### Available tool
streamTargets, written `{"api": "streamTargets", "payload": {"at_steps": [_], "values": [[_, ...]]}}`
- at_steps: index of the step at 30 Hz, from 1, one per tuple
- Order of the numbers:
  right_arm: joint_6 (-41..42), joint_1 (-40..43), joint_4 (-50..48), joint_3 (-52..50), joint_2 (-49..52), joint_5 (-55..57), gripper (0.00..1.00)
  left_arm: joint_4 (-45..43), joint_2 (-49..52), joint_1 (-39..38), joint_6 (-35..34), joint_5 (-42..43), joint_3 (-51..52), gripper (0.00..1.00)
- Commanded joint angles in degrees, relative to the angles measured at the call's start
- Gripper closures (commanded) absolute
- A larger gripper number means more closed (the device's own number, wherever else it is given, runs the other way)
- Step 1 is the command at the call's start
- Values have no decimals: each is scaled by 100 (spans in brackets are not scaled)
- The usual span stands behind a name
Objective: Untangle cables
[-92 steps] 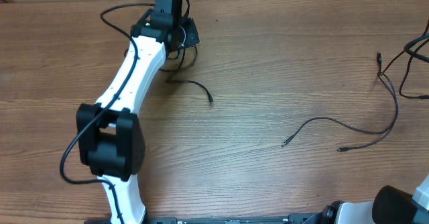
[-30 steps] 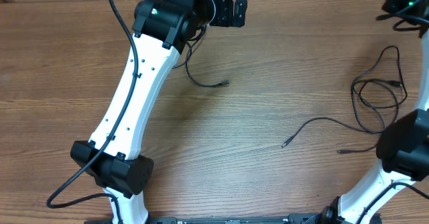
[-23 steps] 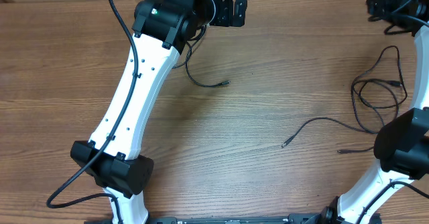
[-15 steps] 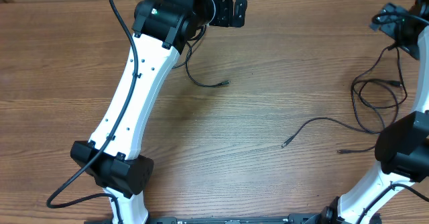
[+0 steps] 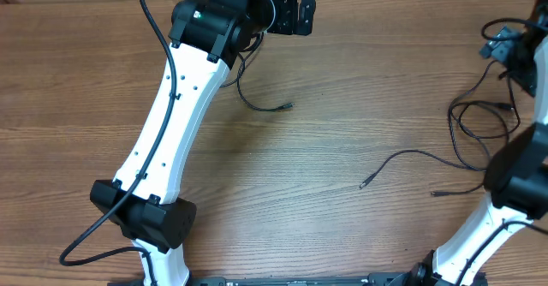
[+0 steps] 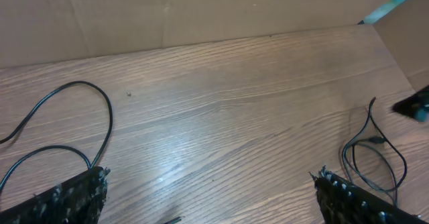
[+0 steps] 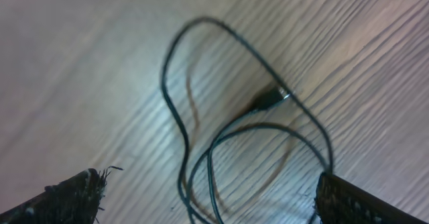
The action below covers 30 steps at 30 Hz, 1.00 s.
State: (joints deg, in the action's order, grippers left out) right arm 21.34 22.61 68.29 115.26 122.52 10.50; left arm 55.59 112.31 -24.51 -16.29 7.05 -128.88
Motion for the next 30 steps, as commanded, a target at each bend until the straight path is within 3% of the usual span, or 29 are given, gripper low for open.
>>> {"api": "streamTargets", "payload": {"at_steps": [1,7,11,15,19,22,25,30], "values": [[101,-4,-7,-57,289,-26,0,-2,-2,11,92,-46,-24,1],[101,-2,-13,-57,782,-190,0,2,-2,11,92,-44,-24,0],[98,-2,-131,-57,927,-286,12,0,-2,11,92,-46,-24,0],[101,-2,-240,-57,929,-341,13,0,-2,11,92,-46,-24,0],[98,-2,-243,-57,929,-420,25,0,-2,11,90,-44,-24,1],[101,-2,-245,-57,931,-417,43,2,-2,11,90,-42,-24,0],[98,-2,-238,-61,931,-417,55,-2,-2,11,90,-42,-24,0],[98,-2,-400,-398,931,-417,64,9,-2,11,90,-42,-24,0]]}}
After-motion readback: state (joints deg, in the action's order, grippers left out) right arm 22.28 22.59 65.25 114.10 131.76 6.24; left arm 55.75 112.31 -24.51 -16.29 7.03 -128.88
